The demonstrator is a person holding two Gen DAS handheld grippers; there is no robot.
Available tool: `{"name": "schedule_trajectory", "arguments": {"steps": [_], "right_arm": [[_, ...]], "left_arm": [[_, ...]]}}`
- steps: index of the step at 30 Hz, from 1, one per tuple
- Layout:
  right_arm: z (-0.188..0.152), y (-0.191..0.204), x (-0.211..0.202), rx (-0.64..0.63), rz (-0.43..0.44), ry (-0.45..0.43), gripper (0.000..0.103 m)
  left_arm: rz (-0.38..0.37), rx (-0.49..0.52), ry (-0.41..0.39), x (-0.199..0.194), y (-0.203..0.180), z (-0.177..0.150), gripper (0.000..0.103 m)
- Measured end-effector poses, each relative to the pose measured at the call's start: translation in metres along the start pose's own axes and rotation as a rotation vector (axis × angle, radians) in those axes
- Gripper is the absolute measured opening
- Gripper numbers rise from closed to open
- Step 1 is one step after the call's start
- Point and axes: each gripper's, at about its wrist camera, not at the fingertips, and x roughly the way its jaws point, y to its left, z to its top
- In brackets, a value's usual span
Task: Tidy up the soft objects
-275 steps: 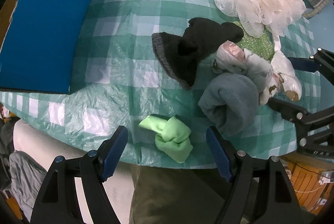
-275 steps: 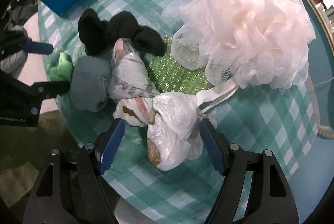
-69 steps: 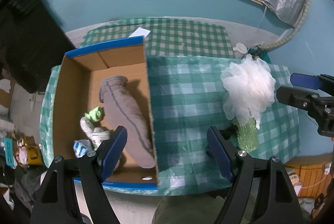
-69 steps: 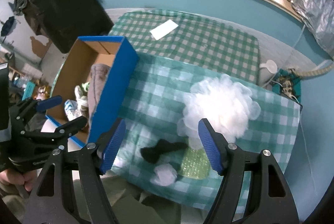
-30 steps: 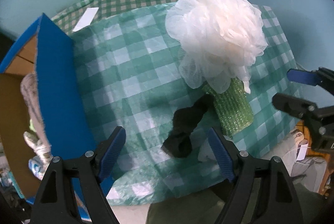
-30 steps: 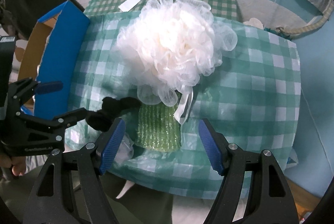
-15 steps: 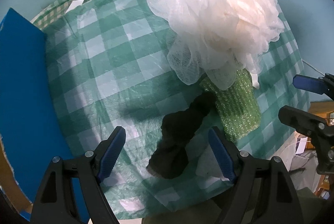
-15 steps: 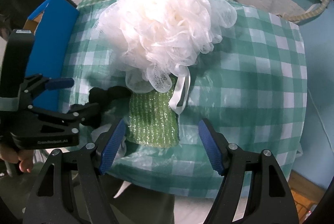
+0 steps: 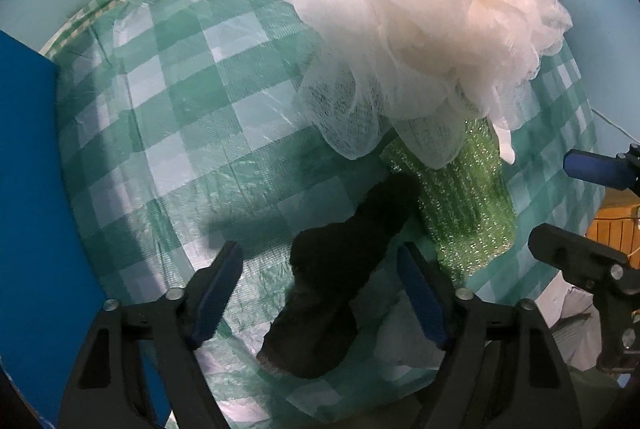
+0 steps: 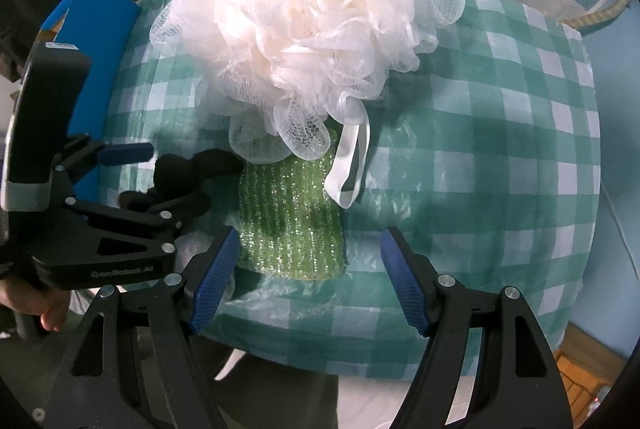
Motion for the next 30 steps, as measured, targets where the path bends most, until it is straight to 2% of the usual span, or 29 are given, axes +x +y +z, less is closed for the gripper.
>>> {"name": "schedule_trajectory", "arguments": {"steps": [6,7,16,30], "right_arm": [[0.0,0.006,0.007,-0.009,0.007,0.014,0.073],[0.0,0.007,0.008,-0.01,0.007,0.016,0.073],[0.005,0.022,0.036,-0.016,-0.004,0.053,0.073],[0.014,0.041,0.07,-0.026,-0.106,0.066,0.073]], "left_arm": [[0.015,0.013,-0.019,-0.001,0.0,-0.005,0.051],[0.016,0.013,-0.022,-0.003,0.003,-0.005,0.04],[0.048,-0.038,-0.027,-0.017,0.019,-0.022,0.04],[0.058,-0.052,-0.053,-0.039,0.026,-0.046,0.04]]}}
